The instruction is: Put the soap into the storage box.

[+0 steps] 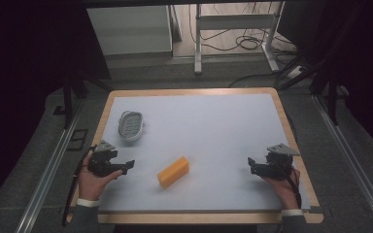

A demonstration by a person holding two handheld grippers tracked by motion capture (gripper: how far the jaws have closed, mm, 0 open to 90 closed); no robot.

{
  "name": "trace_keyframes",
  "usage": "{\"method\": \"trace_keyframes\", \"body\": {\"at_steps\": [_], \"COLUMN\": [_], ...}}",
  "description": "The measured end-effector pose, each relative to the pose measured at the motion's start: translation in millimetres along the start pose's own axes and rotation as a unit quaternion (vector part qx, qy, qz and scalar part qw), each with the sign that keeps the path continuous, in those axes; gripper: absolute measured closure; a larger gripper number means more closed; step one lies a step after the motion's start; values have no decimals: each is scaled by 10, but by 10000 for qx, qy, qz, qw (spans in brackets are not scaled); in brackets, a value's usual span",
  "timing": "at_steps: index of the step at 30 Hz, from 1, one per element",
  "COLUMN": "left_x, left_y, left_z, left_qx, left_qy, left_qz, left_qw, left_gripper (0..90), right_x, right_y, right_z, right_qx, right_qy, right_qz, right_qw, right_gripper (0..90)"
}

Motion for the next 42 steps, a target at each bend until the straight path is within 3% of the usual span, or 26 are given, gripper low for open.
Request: {"method": "trace_keyframes", "body": {"at_steps": [9, 16, 32, 39, 42], "left_x": [10, -6, -5, 30, 79], "left_y": [5, -33, -112, -166, -225], "left_z": [-6, 0, 34, 79, 122], "left_qx": [-31, 9, 117, 171, 206], "left_qy": [17, 6, -49, -60, -197], "left_qz": [-29, -62, -86, -211, -396], "left_qw": [10000, 10000, 9999, 9996, 9988], "left_gripper": [182, 184, 189, 188, 182], "right_x": [-3, -31, 86, 82, 105], "right_y": [-74, -125, -176, -220, -261], "right_z": [22, 41, -40, -34, -23], "right_qx": [161, 269, 210, 303, 408], "right_qy": [-98, -242, -100, -19, 94], "right_qz": [177, 122, 35, 41, 27], "right_qw": [9997, 9993, 9997, 9995, 9991], "right_gripper": [58, 67, 69, 68, 68]}}
Point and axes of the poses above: each handheld gripper's, and its own axes: y roughly forward along the jaws, z roughly out of its top, x roughly to its right, the point moved 8 cm from there along y, roughly forward along the jaws, and after that the axes turned 15 degrees about z, right-handed, at the moved point
